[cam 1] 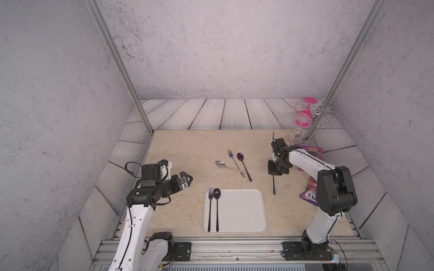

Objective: Set the spoon and fork side by side
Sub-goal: Pick up the fork at the center of the board, then place the fork on the tray.

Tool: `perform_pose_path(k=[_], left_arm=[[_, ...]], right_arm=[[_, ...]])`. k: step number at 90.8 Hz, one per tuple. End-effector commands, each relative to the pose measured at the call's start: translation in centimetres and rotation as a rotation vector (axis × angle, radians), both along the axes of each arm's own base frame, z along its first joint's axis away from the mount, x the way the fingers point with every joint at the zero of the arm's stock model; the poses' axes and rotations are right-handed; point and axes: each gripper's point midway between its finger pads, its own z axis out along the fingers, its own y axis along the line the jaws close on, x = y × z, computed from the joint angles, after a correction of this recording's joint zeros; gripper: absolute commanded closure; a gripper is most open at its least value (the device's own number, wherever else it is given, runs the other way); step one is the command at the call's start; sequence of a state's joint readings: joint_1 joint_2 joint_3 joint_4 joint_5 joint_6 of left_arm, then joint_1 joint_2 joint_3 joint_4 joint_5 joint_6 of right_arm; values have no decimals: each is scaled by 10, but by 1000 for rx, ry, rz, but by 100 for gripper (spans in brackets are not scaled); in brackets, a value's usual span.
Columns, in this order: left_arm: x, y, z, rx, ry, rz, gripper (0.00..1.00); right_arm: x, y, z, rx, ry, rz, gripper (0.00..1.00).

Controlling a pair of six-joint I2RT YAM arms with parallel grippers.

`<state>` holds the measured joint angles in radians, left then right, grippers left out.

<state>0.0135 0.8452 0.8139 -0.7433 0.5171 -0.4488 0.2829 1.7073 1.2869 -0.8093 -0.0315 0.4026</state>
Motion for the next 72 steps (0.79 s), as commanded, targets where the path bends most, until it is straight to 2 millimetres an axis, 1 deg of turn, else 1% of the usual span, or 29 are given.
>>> perform_pose_path(k=[1,3,4,5,6,7,8,9,10,17,26,34,40,41,42,44,52,63,72], left_arm=[[0,-1,2,8,-27,-10,1],[0,-1,2,9,-26,-10,1],[0,-1,3,9,-28,-10,0],[0,-1,3,9,-28,-10,0],[0,-1,3,8,-29,-11,1],[0,-1,3,8,-30,-11,1],[0,-1,4,9,-32,-11,1],[0,-1,4,9,-33,-11,1],[0,-1,4,9,-34,-11,1],[-1,-2,6,8,-46,-14,1],[-2,-2,10,6,-64,-15,1],[-3,-2,11,3,-71,-16,1],[-3,-3,12,-1,-75,-21,1],[-3,-3,13,-1,-77,-21,1],[-3,-3,13,-2,-78,-22,1],[-3,-3,14,-2,-79,-23,0],[-4,-4,14,-3,-84,-24,0],[-4,-4,15,-3,-88,-24,1],[-4,-4,15,-5,-87,-26,1]], right_arm=[[-37,22,33,66,-19,-14,100],[-44,30,36,86,-20,-10,100],[-53,40,39,106,-22,3,100],[-57,44,40,114,-22,5,100],[-57,44,40,114,-22,5,100],[-65,52,40,128,-15,3,100],[-68,56,42,134,-17,5,100],[-68,56,42,134,-17,5,100],[-76,64,42,144,-18,7,100],[-104,98,38,184,-5,22,100],[-127,144,29,264,11,32,100],[-139,171,17,248,16,47,100],[-144,187,6,228,33,59,100],[-144,187,6,228,33,59,100],[-144,192,4,224,35,64,100],[-144,194,3,225,35,65,100],[-147,212,-8,226,61,79,100],[-152,231,-23,212,100,103,100],[-156,241,-35,200,130,112,100]])
